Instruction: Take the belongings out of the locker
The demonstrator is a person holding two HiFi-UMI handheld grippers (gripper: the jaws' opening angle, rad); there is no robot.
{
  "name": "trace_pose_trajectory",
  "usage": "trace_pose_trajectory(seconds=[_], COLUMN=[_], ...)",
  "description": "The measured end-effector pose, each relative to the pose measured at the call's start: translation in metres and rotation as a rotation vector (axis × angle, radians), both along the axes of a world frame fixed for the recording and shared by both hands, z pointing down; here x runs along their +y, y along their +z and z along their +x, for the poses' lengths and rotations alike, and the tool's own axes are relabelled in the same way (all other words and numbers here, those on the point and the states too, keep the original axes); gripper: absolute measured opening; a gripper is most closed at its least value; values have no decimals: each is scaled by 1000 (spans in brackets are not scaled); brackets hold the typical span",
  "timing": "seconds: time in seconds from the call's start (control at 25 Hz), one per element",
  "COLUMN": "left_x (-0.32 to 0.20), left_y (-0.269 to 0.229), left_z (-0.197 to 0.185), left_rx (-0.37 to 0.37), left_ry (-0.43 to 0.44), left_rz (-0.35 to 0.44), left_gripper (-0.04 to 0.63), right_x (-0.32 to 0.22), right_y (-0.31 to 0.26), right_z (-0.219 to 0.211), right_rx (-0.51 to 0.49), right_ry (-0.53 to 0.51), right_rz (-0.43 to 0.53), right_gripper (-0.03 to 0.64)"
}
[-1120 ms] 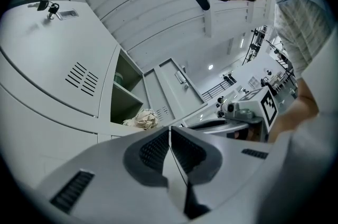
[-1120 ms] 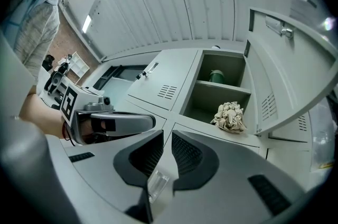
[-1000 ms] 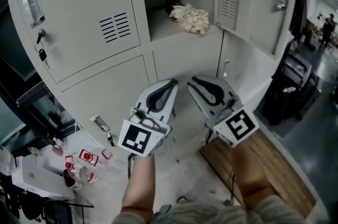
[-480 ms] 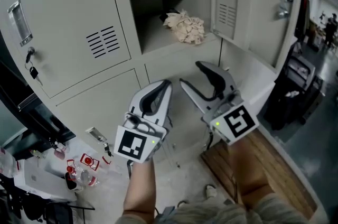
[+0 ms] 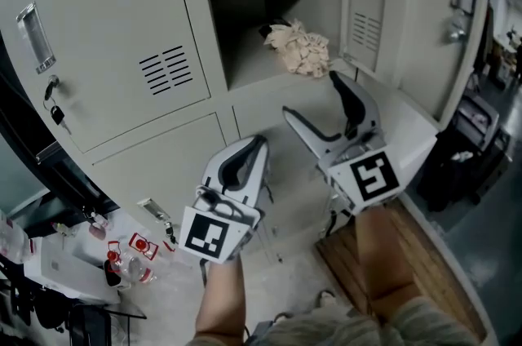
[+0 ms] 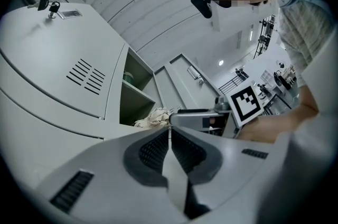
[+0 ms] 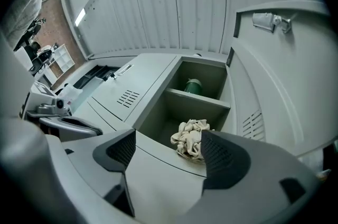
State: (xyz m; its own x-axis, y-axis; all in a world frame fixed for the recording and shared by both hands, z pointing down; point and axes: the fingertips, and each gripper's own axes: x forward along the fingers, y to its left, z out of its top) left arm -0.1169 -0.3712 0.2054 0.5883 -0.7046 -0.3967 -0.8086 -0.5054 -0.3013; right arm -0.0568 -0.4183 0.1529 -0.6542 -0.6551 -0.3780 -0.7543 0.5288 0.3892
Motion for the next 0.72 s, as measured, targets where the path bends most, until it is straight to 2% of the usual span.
trace_pose_trajectory(seconds=[0.2, 0.4, 0.72], left_x=[-7, -11, -19], left_y=[0, -3, 5], left_z=[0, 4, 8], left_rx=[1, 0, -2], left_ry=[-7, -6, 9], left_rz=[-11, -7, -29], left_gripper=[3, 3, 3], right_x=[-19, -43, -76], right_y=[-11, -22, -27], right_z=[6, 14, 15], right_rx=[-30, -60, -105], right_ry=[26, 61, 129], right_rz=[-22, 9, -51], right_gripper=[389, 394, 394])
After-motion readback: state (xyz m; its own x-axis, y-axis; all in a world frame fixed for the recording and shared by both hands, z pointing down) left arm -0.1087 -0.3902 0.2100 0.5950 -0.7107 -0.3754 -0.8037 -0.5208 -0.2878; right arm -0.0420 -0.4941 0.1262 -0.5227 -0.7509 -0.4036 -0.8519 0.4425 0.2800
